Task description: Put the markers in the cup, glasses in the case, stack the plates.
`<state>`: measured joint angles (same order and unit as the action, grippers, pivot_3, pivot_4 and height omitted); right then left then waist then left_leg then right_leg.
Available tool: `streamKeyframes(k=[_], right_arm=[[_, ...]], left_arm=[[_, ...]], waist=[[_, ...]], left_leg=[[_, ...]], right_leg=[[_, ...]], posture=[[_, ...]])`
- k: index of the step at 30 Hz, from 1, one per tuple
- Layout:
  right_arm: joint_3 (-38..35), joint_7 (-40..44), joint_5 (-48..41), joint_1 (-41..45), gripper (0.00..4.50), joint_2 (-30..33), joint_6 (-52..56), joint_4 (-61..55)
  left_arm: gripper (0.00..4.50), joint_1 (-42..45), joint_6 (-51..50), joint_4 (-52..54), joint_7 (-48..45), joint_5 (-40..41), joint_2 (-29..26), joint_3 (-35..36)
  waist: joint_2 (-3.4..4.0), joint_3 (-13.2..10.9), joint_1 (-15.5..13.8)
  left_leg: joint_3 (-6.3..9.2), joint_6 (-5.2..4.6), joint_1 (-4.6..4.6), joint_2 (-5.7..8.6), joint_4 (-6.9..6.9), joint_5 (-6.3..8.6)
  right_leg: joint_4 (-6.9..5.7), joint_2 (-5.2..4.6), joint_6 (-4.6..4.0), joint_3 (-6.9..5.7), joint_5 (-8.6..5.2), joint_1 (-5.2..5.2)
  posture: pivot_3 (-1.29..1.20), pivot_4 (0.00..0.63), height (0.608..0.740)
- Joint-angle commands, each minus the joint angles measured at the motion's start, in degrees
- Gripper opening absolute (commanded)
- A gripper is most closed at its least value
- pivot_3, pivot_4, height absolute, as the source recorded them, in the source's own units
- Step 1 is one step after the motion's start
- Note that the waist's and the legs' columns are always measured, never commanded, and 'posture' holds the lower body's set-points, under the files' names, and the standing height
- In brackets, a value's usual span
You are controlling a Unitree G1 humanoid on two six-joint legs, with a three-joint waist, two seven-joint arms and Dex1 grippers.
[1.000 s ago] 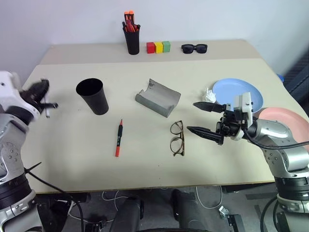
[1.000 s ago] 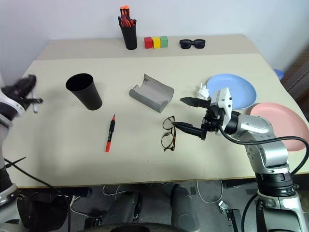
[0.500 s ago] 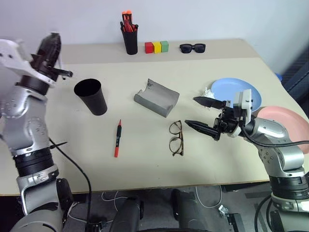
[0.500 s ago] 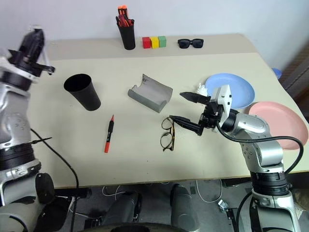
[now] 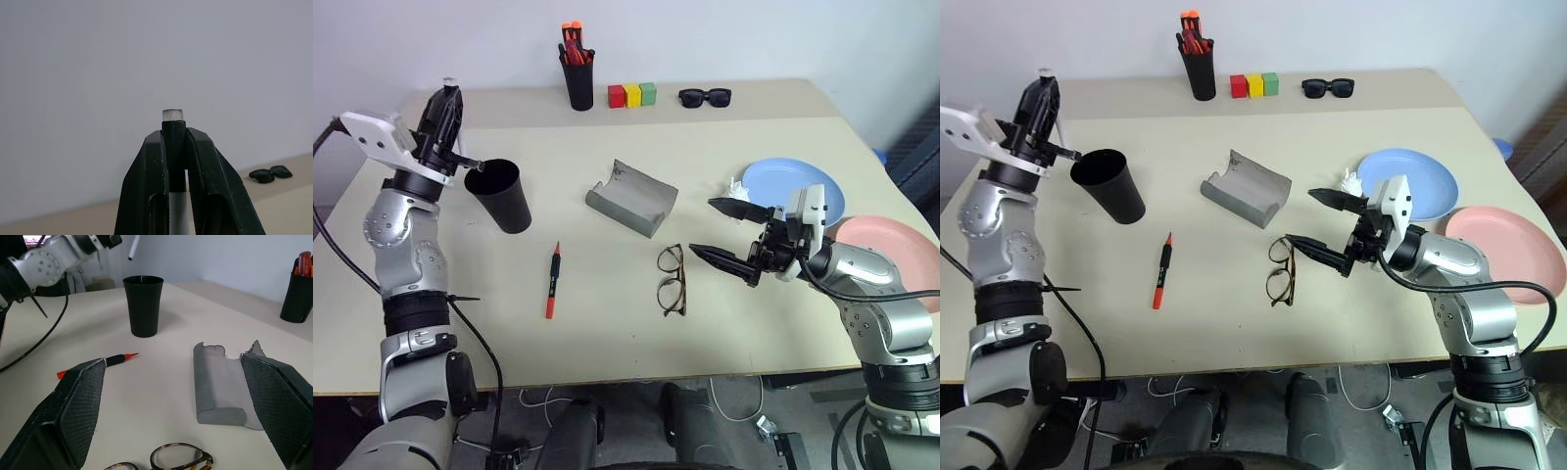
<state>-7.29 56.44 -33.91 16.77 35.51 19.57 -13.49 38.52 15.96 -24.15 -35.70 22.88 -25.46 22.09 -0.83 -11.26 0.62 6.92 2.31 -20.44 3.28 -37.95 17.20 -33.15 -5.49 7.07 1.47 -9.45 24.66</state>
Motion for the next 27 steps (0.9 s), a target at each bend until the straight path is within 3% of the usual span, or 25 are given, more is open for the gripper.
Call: streamKeyframes(k=[1, 9, 12, 18, 23, 27], right_arm=[[-0.79, -0.11, -0.17, 0.45, 4.5, 0.82, -0.43, -2.14], [-0.88, -0.6, 0.05, 0.36, 4.5, 1.28, -0.37, -2.59], [-0.68, -0.7, 0.45, 0.45, 4.5, 1.29, -0.65, -2.32], [-0.58, -0.61, 0.84, 0.82, 4.5, 1.0, -0.79, -1.99], [-0.5, -0.43, 1.01, 1.05, 4.5, 0.93, -0.91, -1.69], [-0.82, 0.36, 1.08, 0.73, 4.5, 1.15, -1.44, -0.97]], left_arm=[[0.03, 1.06, 4.98, -3.32, -1.74, -0.58, 0.38, -0.58], [0.03, 0.92, 8.7, -8.89, -3.38, -0.65, 0.99, -1.3], [1.24, 1.16, 9.27, -9.61, -3.28, -0.78, 0.99, -1.34], [4.35, 1.49, 9.31, -9.17, -3.48, -0.18, 1.11, -1.26], [4.44, -1.48, -0.6, -0.26, -3.32, 2.52, 0.58, -2.63], [4.44, -9.0, -22.63, 24.6, 1.83, 11.37, -0.54, -6.1]], waist=[[0.0, 0.0, 0.0], [0.0, 0.0, 0.03], [0.0, 0.0, 0.01], [0.0, 0.0, 0.02], [0.0, 0.0, 0.04], [0.0, 0.0, 0.29]], left_leg=[[0.0, 0.0, 0.0, 0.0, 0.0, 0.0], [0.0, -0.01, 0.01, 0.0, 0.0, 0.0], [0.0, -0.01, 0.0, 0.0, 0.0, 0.0], [0.0, -0.01, 0.0, 0.0, 0.0, 0.0], [0.0, -0.01, 0.0, 0.0, 0.0, 0.0], [0.01, -0.04, -0.01, -0.01, 0.0, 0.02]], right_leg=[[0.0, 0.0, 0.0, 0.0, 0.0, 0.0], [0.0, 0.0, 0.0, 0.0, 0.0, 0.0], [-0.01, 0.0, 0.0, 0.0, 0.0, 0.0], [-0.01, 0.0, 0.01, 0.0, 0.0, 0.0], [-0.01, 0.0, 0.01, 0.0, 0.0, 0.0], [-0.02, 0.0, 0.01, 0.01, 0.0, 0.0]], posture=[[0.0, 0.15, 0.74], [0.0, 0.15, 0.74], [0.0, 0.15, 0.74], [0.0, 0.15, 0.74], [0.0, 0.15, 0.74], [0.0, 0.15, 0.74]])
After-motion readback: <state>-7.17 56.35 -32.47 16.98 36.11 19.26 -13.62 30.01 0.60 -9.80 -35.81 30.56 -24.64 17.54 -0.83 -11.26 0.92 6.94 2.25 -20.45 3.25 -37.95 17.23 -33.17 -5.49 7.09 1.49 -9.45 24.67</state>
